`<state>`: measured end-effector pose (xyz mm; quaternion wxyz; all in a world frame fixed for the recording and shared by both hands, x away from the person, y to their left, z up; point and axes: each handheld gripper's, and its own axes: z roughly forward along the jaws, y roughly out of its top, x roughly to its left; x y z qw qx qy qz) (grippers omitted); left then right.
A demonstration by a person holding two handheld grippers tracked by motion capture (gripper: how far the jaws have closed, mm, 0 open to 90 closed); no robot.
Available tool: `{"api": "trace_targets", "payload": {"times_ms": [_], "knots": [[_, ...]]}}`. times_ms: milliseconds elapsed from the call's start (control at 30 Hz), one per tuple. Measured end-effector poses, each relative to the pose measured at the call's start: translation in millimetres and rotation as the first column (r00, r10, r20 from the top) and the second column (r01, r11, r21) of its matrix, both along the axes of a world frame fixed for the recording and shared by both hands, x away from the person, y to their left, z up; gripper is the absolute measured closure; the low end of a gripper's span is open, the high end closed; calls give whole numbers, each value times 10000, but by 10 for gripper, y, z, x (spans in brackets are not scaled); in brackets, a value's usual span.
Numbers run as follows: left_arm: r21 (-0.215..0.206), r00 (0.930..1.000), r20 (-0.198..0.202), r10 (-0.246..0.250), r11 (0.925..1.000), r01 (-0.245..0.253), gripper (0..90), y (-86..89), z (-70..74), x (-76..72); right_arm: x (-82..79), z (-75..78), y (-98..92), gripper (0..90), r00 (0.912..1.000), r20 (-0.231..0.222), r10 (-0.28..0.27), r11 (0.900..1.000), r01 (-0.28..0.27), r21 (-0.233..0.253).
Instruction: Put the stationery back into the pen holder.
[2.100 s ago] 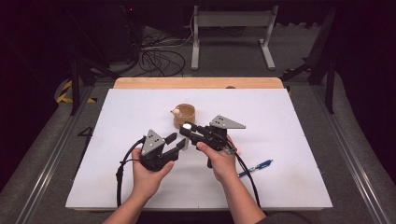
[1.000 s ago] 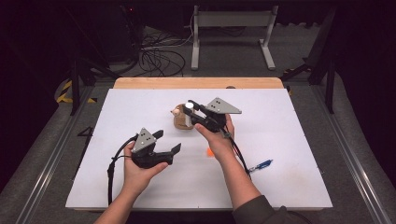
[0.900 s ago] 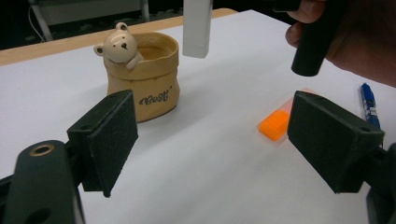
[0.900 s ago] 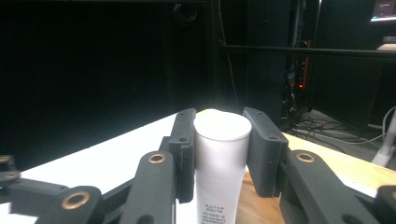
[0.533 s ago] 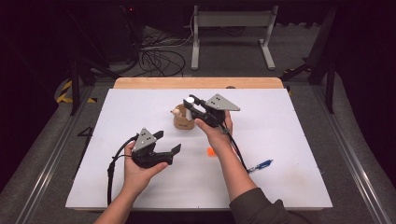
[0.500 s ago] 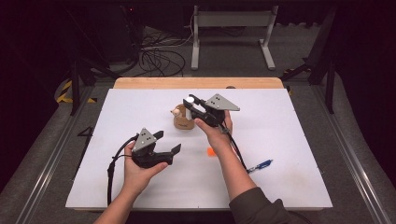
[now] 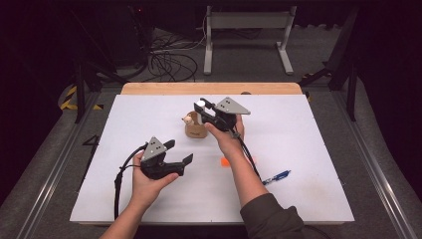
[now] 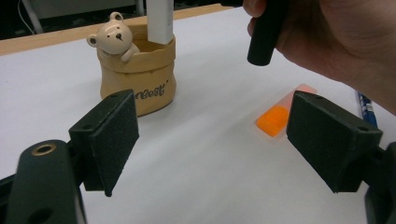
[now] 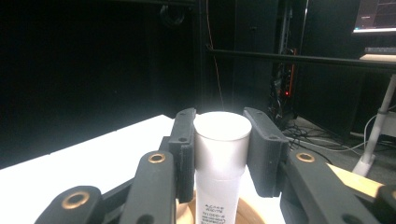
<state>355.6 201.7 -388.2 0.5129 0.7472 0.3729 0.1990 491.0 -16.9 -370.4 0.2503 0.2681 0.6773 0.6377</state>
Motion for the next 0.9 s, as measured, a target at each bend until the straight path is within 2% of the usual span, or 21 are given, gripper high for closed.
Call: {"api": "trace_targets", "payload": {"times_ms": [400,700,900], "knots": [[10,10000,-35,-15,10000,15,182,7,-6,6,67,-125,61,669,9998,-194,-4,9994,-3,-359],[-83,10000,-74,-53,10000,52,182,1,-16,13,108,-250,96,668,9978,-667,-55,9971,4,-756],[-79,9999,-79,-63,9999,62,183,6,-15,15,120,-286,106,668,9967,-799,-106,9961,35,-877]]}}
